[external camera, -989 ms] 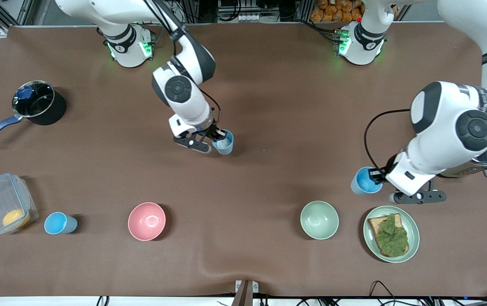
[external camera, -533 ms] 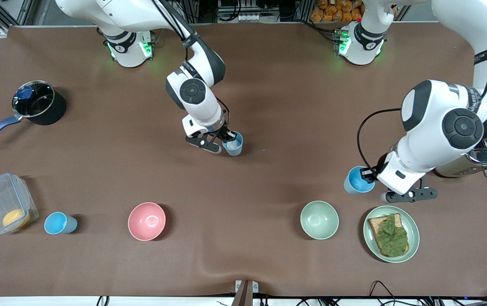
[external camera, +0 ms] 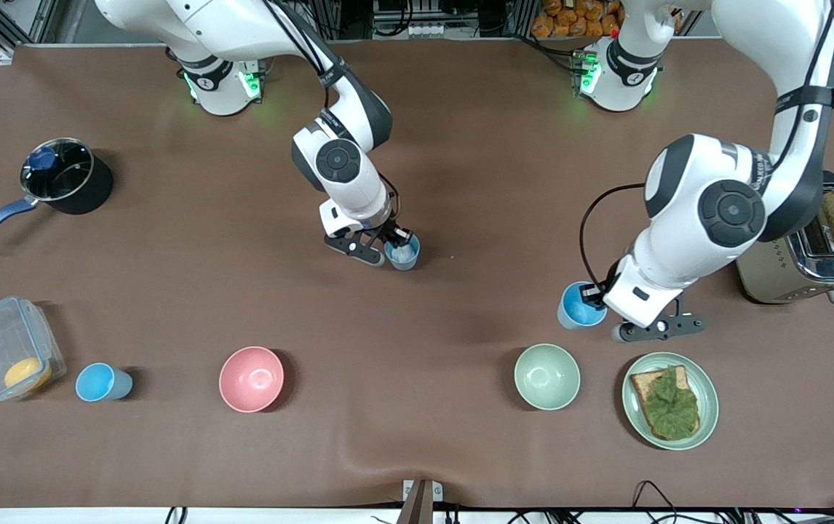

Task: Stack blue cups with both arms
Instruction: 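Carry the cup to mid-table with the right gripper while the left gripper follows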

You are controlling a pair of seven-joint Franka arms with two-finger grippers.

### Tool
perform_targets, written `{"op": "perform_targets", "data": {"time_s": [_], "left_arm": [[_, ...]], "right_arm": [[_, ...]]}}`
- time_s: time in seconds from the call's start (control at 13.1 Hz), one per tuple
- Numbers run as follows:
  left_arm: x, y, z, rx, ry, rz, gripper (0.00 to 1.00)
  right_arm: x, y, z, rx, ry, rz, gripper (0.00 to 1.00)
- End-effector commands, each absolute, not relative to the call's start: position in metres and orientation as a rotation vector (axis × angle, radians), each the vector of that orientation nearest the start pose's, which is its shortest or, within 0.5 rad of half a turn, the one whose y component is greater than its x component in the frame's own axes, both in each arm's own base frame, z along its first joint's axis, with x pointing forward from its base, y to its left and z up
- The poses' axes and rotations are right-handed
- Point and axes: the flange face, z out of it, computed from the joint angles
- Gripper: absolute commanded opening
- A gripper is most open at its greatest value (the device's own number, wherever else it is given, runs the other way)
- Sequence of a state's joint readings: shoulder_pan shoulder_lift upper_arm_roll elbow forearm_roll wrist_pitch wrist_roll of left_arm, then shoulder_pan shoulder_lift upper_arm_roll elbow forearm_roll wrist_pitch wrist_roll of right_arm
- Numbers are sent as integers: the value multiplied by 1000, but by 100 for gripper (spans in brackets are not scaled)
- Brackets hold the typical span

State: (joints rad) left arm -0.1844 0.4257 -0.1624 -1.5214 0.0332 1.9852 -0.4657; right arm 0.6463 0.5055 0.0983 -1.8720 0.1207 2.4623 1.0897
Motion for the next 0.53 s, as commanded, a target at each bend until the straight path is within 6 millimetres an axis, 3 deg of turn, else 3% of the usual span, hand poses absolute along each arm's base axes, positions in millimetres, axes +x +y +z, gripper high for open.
{"op": "perform_targets", "data": {"time_s": [0.0, 0.15, 0.3, 0.46], "left_arm": [[648, -227, 425, -3203, -263, -50, 0], [635, -263, 424, -3184, -284, -59, 0], [629, -276, 431, -3185, -323, -72, 0], [618, -302, 433, -3188, -383, -69, 0]], "right_arm": [[488, 439, 260, -2902, 695, 73, 73], [501, 433, 283, -2920, 710, 109, 78], [529, 421, 322, -2949, 733, 179, 80], [555, 390, 353, -2982, 677, 233, 81]]}}
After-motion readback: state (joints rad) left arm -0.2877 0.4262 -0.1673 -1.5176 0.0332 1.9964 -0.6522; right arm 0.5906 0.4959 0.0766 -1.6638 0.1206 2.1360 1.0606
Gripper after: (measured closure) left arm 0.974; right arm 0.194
